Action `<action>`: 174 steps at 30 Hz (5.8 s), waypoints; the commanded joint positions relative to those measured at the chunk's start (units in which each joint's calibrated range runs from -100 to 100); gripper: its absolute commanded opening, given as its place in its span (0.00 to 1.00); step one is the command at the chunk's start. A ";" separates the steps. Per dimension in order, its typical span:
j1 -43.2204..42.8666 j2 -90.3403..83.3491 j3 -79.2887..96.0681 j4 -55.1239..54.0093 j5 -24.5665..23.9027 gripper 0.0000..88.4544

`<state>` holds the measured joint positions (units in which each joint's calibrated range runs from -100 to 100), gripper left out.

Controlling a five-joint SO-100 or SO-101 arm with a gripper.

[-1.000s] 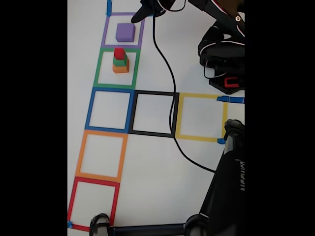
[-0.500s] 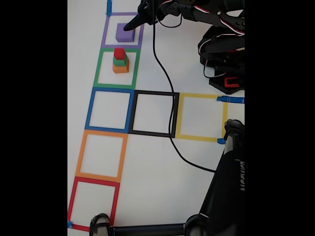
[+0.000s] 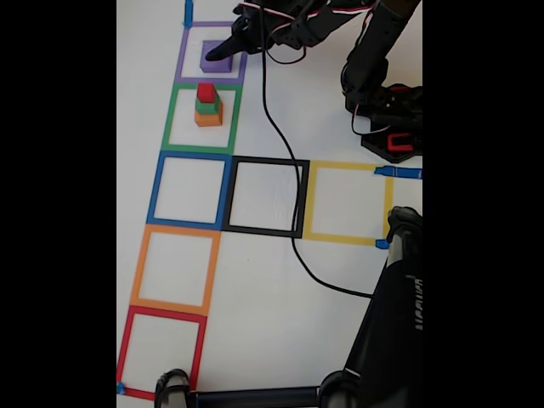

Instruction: Tower of hanoi

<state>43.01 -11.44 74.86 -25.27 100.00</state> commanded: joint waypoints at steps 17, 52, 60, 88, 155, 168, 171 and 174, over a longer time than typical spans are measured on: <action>-3.03 21.90 -9.67 -20.31 0.00 0.47; -5.81 28.92 -7.04 -27.44 0.00 0.44; -5.90 29.00 -6.22 -27.85 0.00 0.41; -8.59 29.24 -5.86 -28.57 0.00 0.28; -37.35 -23.40 -98.67 123.33 0.00 0.13; -52.69 -34.38 -64.95 103.57 0.00 0.12; -55.66 -34.87 -54.67 95.07 0.00 0.12; -58.16 -34.87 -43.67 84.46 0.00 0.12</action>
<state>-12.23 -44.36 20.58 71.70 100.00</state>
